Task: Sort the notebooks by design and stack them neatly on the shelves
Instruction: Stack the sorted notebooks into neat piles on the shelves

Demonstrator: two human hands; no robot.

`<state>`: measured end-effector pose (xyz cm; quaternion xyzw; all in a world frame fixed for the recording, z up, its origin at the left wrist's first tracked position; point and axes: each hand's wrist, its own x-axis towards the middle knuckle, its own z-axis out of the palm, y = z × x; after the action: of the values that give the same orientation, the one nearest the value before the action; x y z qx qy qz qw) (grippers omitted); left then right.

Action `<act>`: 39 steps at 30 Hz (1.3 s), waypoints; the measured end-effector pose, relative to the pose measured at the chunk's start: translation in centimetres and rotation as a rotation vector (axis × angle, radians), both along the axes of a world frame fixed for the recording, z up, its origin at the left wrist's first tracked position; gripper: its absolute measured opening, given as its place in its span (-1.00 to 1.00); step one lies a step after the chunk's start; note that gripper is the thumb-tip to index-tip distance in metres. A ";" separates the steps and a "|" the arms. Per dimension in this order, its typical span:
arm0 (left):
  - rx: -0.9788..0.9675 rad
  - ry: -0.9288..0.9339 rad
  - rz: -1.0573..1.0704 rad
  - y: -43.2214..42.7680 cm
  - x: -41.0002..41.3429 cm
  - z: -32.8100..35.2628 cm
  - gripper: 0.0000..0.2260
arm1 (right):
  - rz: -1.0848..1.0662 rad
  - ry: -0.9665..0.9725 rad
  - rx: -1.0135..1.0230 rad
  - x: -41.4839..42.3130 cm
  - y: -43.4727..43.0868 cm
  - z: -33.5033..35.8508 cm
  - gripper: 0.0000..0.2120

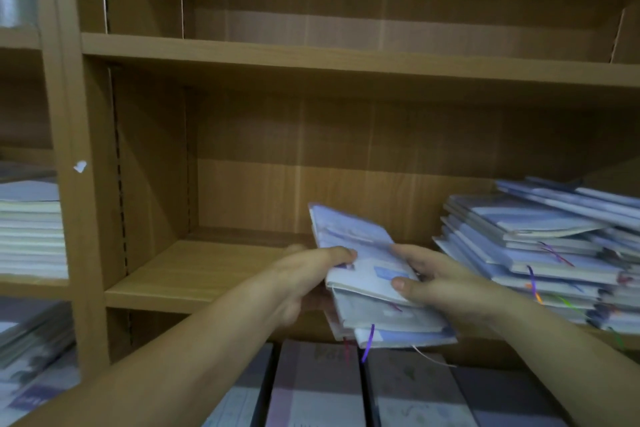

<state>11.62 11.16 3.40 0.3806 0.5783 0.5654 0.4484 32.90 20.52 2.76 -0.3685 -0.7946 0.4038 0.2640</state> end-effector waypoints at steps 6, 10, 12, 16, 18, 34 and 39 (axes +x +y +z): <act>0.414 0.090 0.147 -1.1 0.7 1.5 -0.68 | -0.165 0.247 -0.071 -1.0 -1.4 1.9 -0.44; 0.657 0.487 0.067 -2.0 0.1 2.2 -0.52 | -0.210 0.278 0.184 -1.7 -2.4 4.2 -0.37; 0.633 0.677 0.079 -2.1 -0.6 2.8 -0.46 | -0.215 0.253 0.318 -2.4 -2.9 4.7 -0.35; 0.590 0.803 0.129 -1.9 -0.8 2.9 -0.55 | -0.234 0.218 0.469 -3.3 -2.9 4.1 -0.35; 0.568 0.819 0.130 -1.8 -0.9 1.9 -0.62 | -0.214 0.187 0.464 -3.3 -2.6 3.4 -0.35; 0.550 0.731 0.199 -0.9 -0.4 -3.3 -0.43 | -0.280 0.219 0.435 -4.1 -3.1 -1.3 -0.36; 0.425 0.799 0.152 0.2 -0.8 -2.6 -0.35 | -0.297 0.211 0.425 -4.1 -2.9 -2.0 -0.35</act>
<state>10.79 11.36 0.82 0.6090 0.6032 0.5116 0.0594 28.77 17.62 0.77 -0.3732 -0.7669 0.2213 0.4728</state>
